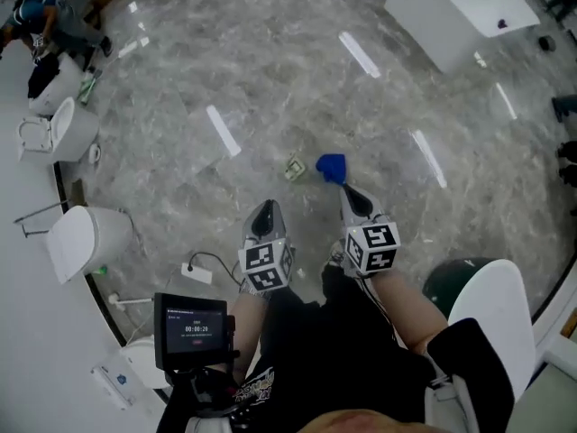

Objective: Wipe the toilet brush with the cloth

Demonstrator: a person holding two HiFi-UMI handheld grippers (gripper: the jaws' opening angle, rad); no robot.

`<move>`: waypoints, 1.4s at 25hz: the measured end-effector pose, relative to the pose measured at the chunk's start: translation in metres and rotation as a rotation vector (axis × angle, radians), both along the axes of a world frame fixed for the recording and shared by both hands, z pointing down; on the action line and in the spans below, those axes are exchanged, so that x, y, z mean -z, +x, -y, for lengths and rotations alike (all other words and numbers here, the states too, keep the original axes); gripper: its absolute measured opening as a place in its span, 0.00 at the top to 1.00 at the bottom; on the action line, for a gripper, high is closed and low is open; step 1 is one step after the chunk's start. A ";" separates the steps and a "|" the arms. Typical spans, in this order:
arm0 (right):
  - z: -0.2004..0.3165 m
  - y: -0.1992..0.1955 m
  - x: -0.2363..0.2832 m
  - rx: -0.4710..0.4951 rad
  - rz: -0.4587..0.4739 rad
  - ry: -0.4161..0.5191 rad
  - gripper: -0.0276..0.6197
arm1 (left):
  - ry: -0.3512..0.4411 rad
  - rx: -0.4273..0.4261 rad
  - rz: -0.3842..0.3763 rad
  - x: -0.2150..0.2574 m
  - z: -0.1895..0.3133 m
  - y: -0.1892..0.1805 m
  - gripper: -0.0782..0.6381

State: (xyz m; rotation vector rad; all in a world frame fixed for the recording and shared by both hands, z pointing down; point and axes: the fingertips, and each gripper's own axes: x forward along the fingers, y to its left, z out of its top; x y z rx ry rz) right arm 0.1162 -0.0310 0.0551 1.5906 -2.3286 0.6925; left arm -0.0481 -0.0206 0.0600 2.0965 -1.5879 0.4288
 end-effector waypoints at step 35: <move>-0.098 -0.050 0.182 -0.109 0.026 0.251 0.95 | 0.220 -0.115 -0.068 0.156 -0.082 -0.017 0.89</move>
